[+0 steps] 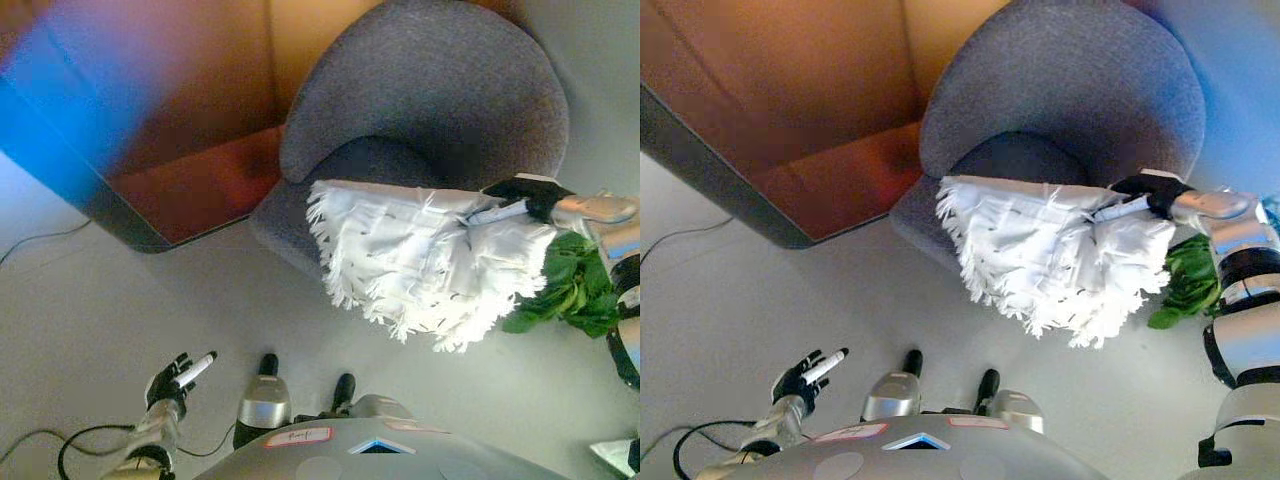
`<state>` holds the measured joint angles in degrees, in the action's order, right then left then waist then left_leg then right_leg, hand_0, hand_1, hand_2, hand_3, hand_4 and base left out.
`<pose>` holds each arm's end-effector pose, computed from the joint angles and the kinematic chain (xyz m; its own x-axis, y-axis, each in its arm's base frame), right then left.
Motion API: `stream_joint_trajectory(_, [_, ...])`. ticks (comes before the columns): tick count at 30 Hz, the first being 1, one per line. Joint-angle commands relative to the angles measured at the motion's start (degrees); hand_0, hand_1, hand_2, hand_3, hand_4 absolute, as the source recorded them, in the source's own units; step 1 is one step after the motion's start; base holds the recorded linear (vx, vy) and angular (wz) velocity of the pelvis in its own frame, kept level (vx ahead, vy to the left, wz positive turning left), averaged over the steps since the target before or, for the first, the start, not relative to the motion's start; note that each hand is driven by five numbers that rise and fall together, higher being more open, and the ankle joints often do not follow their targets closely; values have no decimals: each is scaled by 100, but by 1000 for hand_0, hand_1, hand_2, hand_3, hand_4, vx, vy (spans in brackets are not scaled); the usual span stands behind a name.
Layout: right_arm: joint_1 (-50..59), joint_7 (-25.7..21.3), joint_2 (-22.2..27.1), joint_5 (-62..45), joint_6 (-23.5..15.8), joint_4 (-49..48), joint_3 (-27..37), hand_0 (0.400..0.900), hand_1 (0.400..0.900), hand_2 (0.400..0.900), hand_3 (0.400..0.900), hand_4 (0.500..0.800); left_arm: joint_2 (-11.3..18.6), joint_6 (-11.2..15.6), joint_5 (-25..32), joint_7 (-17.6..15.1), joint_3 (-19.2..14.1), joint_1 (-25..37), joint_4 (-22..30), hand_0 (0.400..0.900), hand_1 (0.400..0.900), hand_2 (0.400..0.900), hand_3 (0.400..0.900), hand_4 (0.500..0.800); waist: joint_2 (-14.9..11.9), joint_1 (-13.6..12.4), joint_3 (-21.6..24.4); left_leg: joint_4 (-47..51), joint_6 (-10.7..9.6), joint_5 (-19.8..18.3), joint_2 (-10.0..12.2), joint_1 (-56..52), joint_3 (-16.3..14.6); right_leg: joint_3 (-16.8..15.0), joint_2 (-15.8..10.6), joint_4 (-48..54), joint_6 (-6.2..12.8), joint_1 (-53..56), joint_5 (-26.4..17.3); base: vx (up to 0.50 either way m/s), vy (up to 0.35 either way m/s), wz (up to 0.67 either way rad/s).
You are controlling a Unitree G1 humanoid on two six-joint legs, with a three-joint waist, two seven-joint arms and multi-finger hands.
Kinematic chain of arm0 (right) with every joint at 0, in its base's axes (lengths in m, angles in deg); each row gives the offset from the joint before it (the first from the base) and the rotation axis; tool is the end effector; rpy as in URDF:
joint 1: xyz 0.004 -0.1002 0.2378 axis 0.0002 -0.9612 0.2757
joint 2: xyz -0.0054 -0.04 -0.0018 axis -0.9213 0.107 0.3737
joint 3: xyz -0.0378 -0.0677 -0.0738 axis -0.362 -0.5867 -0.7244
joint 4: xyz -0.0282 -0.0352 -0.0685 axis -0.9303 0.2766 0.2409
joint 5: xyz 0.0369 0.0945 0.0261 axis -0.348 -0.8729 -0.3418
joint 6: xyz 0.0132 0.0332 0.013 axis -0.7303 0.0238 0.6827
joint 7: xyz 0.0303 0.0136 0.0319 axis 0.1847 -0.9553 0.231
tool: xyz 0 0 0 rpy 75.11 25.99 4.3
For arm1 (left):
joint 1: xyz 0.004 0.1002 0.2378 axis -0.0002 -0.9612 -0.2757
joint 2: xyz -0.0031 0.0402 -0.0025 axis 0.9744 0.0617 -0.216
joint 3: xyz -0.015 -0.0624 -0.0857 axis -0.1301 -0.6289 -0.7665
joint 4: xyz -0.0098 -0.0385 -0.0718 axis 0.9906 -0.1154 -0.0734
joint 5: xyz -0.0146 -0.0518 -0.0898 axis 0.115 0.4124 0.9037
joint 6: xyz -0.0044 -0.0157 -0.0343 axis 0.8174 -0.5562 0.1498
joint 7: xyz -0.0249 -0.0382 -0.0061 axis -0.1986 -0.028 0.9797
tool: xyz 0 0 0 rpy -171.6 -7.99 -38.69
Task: Pick up the pillow and put it on the sofa.
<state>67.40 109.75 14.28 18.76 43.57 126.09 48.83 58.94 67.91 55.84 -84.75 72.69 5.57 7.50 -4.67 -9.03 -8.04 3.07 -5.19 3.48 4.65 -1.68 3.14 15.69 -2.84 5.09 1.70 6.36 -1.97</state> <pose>0.2908 -0.3598 0.1275 0.7690 0.0567 -0.6367 -0.4361 0.7748 -0.4577 0.0384 0.2845 -0.1061 0.3993 0.4029 -0.8236 -0.4666 0.8626 0.1957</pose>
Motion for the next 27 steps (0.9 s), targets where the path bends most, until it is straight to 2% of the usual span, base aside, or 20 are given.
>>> stream_joint_trajectory(1, [1545, -186, 544, -611, -165, 183, 384, 400, 400, 400, 400, 500, 461, 512, -226, 44, 161, -84, -186, 900, 900, 900, 900, 800, -100, -395, 608, 182, -16, 106, -64, -69, -280, 86, -104, -9, 293, -144, -180, 130, -127, 34])
stream_joint_trajectory(5, [1862, -532, 617, -474, -46, 328, 299, 400, 400, 400, 400, 500, 561, 521, -195, 83, 89, -219, -165, 900, 900, 900, 900, 800, 26, -508, 558, 193, -71, 188, -26, 97, -178, 174, -78, -9, 256, -210, -111, 35, -101, 21])
stream_joint_trajectory(6, [1937, -820, 634, -441, 31, 335, 263, 400, 400, 400, 400, 500, 571, 519, -190, 74, 94, -226, -143, 900, 900, 900, 900, 800, 48, -523, 543, 193, -79, 207, -16, 136, -164, 182, -75, -9, 250, -234, -111, -32, -95, 14])
stream_joint_trajectory(7, [1982, -1229, 623, -395, 233, 364, 282, 449, 449, 449, 449, 529, 575, 524, -182, 76, 77, -238, -125, 900, 900, 900, 900, 800, 75, -538, 520, 193, -89, 223, 1, 173, -154, 199, -66, -9, 245, -254, -105, -53, -85, 9])
stream_joint_trajectory(9, [2006, -1238, 573, -356, 500, 423, 369, 900, 900, 900, 900, 800, 537, 645, -151, 58, 54, -282, -120, 900, 900, 900, 900, 800, 121, -569, 468, 193, -99, 251, 32, 233, -133, 228, -57, -9, 224, -278, -87, -66, -73, 8])
stream_joint_trajectory(11, [2105, -1336, 552, -343, 585, 453, 306, 900, 900, 900, 900, 800, 531, 681, -96, 80, 56, -264, -142, 900, 900, 900, 900, 800, 135, -574, 449, 193, -106, 271, 46, 257, -129, 242, -44, -9, 206, -290, -78, -39, -43, 7])
stream_joint_trajectory(17, [2426, -1226, 664, -74, 602, 774, 144, 900, 900, 900, 900, 800, 486, 661, -96, -45, 132, -205, -78, 900, 900, 900, 900, 800, 140, -644, 434, 183, -131, 254, 83, 202, -68, 315, 24, -9, 162, -158, 24, -5, -39, 7])
stream_joint_trajectory(24, [2414, -1482, 813, 138, 799, 826, 41, 900, 900, 900, 900, 800, 491, 658, -141, -11, 109, -267, -67, 900, 900, 900, 900, 800, 94, -636, 449, 129, -167, 244, 125, 121, -93, 297, 75, -9, 103, -16, 82, 11, -9, -2])
stream_joint_trajectory(27, [2436, -1729, 919, 221, 922, 860, 11, 900, 900, 900, 900, 800, 507, 607, -97, -27, 148, -239, -26, 900, 900, 900, 900, 800, 86, -605, 455, 126, -170, 235, 136, 88, -116, 268, 77, -9, 100, 15, 88, -1, -6, -4])
